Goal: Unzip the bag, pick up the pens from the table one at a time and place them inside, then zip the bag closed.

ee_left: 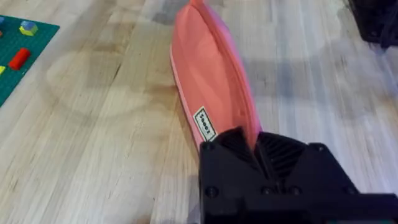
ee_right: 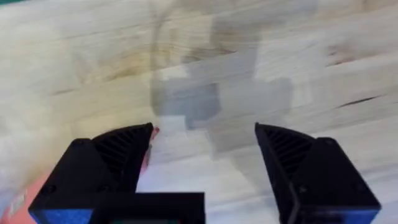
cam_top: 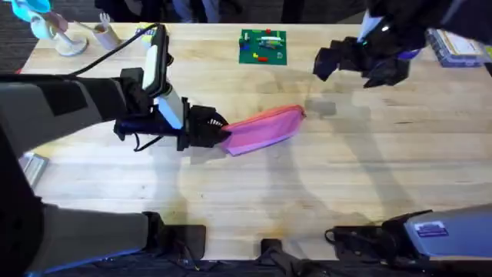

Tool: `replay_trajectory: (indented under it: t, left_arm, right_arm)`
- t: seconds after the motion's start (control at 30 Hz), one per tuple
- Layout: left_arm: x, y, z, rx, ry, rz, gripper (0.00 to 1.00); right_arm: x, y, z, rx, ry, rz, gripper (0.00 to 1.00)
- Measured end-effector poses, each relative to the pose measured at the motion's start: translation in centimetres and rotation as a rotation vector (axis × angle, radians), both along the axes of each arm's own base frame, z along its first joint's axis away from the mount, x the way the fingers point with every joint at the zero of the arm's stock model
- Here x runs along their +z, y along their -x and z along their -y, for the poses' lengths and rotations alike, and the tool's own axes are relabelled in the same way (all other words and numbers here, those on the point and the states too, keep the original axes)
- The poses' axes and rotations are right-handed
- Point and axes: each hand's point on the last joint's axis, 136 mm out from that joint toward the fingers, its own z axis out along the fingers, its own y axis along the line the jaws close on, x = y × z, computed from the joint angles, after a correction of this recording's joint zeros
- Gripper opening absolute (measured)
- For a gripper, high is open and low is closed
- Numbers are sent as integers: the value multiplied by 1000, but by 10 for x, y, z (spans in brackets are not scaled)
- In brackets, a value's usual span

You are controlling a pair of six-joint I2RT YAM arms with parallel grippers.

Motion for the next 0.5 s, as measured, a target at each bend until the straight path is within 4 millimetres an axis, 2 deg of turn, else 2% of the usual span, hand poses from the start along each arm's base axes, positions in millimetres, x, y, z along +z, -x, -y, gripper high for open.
replay_trajectory:
  t: [0.17,0.4,0.43,0.5]
  left_arm:
    - [0,0,0,0,0,0,42]
    - [0,0,0,0,-1,0,42]
    - [0,0,0,0,-1,1,72]
    - [1,0,0,-1,4,2,332]
  right_arm:
    - [28,14,3,79,25,35,997]
    - [44,21,-9,179,-25,68,998]
    - [45,21,-10,187,-31,70,998]
    - [46,22,-12,199,-37,71,998]
